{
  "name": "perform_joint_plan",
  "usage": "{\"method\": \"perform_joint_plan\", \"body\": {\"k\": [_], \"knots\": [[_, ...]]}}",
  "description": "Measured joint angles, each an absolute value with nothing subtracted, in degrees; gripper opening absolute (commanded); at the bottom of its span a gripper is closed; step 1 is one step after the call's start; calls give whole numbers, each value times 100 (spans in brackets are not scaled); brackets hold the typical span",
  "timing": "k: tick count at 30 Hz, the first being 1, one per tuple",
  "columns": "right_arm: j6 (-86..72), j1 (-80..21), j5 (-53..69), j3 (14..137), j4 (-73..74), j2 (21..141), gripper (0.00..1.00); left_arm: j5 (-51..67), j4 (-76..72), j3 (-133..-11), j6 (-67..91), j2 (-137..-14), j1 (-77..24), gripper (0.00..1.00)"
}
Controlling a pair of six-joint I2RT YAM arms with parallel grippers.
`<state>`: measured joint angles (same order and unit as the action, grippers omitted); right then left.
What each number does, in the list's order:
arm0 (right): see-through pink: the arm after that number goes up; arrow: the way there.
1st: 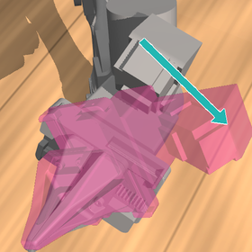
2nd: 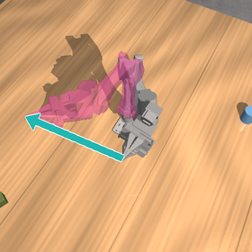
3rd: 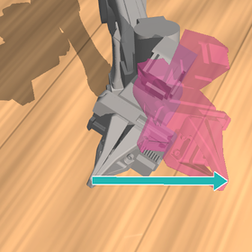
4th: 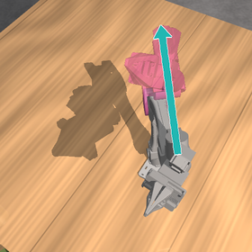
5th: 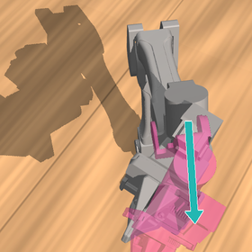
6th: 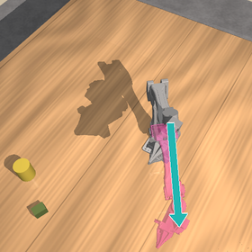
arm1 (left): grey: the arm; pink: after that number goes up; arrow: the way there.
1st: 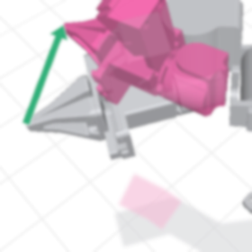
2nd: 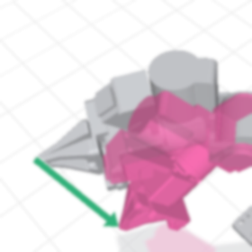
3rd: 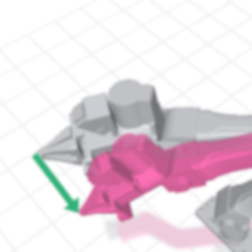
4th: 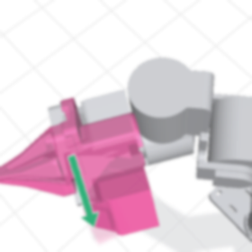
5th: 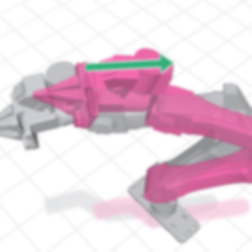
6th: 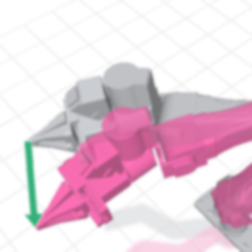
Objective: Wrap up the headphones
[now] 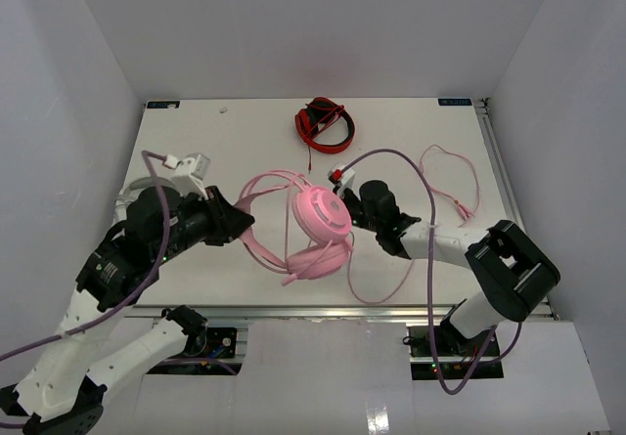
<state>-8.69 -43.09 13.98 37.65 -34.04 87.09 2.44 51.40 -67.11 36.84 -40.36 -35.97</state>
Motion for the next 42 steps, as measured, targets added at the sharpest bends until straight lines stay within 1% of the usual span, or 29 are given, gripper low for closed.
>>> {"method": "perform_joint_plan", "body": {"k": [3,5,11,16,21,24,28,35,42], "knots": [[-842,-4042,1563,4384,-2866,8692,8,776,4887,-6426,3093,-4348,-3595,0],[-826,-3800,1693,4764,-2471,8620,8,858,4763,-6219,2787,-4525,-3592,0],[-539,-3241,1808,5872,-925,8217,8,588,4565,-5934,2287,-4776,-3549,0],[-233,-3188,1845,6875,285,8127,8,453,4320,-5929,2007,-5104,-3544,0],[-18,-3186,2028,7483,1198,8121,8,230,4305,-6033,1784,-5730,-3550,0],[91,-3173,2227,7588,1515,8136,8,196,4331,-6122,1688,-5906,-3613,0],[205,-3159,2308,7647,1729,8276,8,20,4389,-6252,1586,-6002,-4009,0],[254,-3164,1957,7664,1860,8394,8,-1114,4432,-6422,1742,-6744,-4972,0],[239,-3168,1452,7513,1960,8117,8,-2215,4681,-6579,2112,-7412,-5199,0]]}}
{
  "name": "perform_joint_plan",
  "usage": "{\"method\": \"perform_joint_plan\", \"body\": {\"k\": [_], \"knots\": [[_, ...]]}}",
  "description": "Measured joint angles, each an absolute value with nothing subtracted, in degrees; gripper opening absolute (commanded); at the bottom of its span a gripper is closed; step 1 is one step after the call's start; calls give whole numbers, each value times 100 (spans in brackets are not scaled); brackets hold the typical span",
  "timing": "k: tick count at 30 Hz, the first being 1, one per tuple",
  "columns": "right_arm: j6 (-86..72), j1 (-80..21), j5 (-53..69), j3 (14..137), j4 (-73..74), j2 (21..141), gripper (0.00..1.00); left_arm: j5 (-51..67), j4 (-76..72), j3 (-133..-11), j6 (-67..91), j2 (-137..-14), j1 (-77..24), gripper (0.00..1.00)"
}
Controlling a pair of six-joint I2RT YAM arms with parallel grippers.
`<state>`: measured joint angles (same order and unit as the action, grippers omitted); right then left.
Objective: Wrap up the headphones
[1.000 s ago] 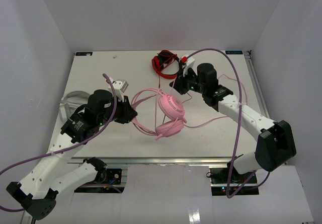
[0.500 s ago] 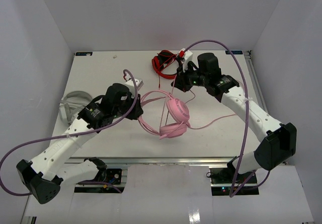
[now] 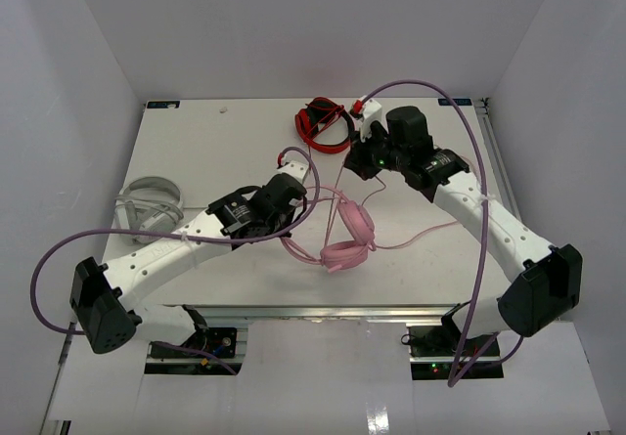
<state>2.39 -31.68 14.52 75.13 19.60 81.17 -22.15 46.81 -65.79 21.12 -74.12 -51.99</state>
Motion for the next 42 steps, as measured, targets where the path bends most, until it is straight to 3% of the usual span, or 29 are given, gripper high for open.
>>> {"method": "perform_joint_plan", "body": {"k": [6,21,30,42], "knots": [[163,-3155,1544,7524,2089,7730,8,-2956,5140,-6945,2474,-7679,-5266,0],[-428,-3194,3700,7272,1865,7686,10,-4709,6750,-7797,4006,-8773,-5323,0],[-765,-3498,4039,6475,1158,7223,14,-4860,7263,-8005,4454,-8828,-5256,0],[-1038,-3718,4303,5648,182,7107,15,-4298,6650,-7901,4267,-8192,-4830,0]]}}
